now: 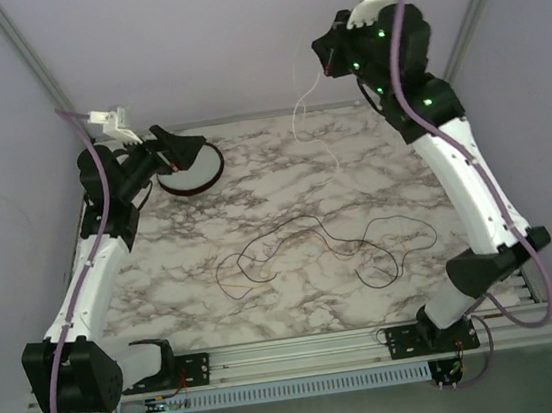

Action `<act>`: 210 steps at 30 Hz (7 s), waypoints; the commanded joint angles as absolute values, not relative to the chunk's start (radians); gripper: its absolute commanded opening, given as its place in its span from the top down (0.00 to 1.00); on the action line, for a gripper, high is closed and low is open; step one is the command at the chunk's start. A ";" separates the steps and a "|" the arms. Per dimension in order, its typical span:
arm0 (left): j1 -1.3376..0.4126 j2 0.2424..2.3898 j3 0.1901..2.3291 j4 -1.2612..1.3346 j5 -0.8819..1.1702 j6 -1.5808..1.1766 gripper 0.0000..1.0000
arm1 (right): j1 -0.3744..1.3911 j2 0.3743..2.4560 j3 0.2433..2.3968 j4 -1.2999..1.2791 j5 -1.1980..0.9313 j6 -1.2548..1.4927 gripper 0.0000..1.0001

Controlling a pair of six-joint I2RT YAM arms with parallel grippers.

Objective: Zip-tie the wires
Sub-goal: Pick up the cable at the center of the board, then straighten the cable at the center of the board, then pick up the ribbon at the center of the board.

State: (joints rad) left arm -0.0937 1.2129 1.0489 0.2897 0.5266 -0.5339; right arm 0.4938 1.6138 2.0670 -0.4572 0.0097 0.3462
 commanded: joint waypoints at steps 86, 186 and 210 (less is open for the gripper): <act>-0.857 1.202 1.085 -0.074 -0.062 -0.087 1.00 | 0.189 1.051 1.367 -1.094 0.495 0.271 1.00; -0.419 0.919 0.928 -0.272 -0.035 -0.318 0.00 | 0.055 1.957 1.275 -0.210 0.160 0.343 0.62; -0.419 0.968 0.944 -0.142 0.122 -0.275 0.00 | 0.043 1.883 1.255 -0.193 0.124 0.281 1.00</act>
